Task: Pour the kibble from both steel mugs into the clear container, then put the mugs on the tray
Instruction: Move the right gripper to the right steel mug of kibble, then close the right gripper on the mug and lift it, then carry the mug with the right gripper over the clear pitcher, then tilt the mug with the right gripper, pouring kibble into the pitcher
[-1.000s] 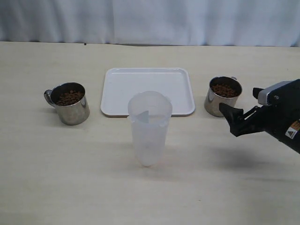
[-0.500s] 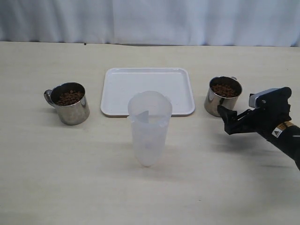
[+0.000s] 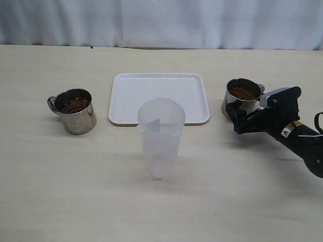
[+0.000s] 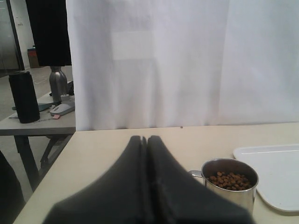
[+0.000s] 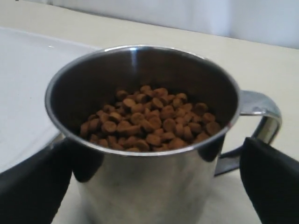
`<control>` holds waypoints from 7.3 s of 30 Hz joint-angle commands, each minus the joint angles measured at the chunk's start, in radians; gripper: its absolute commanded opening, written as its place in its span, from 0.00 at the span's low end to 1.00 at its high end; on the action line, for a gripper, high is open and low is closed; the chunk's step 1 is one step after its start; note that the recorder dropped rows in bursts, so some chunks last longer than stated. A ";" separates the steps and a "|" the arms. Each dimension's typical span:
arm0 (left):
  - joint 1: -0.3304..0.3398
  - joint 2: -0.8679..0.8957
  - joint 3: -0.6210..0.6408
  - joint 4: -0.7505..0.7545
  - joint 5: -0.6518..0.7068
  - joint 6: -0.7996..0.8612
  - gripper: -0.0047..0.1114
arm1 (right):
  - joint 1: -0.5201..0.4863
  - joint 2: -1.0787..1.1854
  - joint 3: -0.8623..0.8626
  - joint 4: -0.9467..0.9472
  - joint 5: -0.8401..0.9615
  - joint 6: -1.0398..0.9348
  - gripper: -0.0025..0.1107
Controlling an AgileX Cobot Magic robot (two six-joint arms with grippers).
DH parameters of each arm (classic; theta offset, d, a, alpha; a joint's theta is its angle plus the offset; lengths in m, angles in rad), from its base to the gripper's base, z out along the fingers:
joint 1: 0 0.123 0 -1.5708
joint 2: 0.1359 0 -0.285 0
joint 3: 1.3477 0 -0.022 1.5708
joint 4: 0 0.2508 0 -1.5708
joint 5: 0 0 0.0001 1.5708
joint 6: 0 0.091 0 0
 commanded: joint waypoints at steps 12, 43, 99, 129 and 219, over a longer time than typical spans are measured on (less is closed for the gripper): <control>-0.006 -0.002 0.002 0.004 -0.014 -0.004 0.04 | 0.002 0.076 -0.136 -0.118 -0.012 0.052 0.92; -0.006 -0.002 0.002 0.004 -0.014 -0.004 0.04 | 0.010 0.026 -0.102 -0.052 -0.012 0.050 0.07; -0.006 -0.002 0.002 0.004 -0.014 -0.004 0.04 | 0.537 -0.723 -0.139 -0.634 1.181 0.708 0.06; -0.006 -0.002 0.002 0.004 -0.014 -0.004 0.04 | 0.758 -0.898 -0.098 -0.827 1.320 0.455 0.06; -0.006 -0.002 0.002 0.004 -0.014 -0.004 0.04 | 0.758 -0.785 -0.174 -1.264 1.316 0.199 0.06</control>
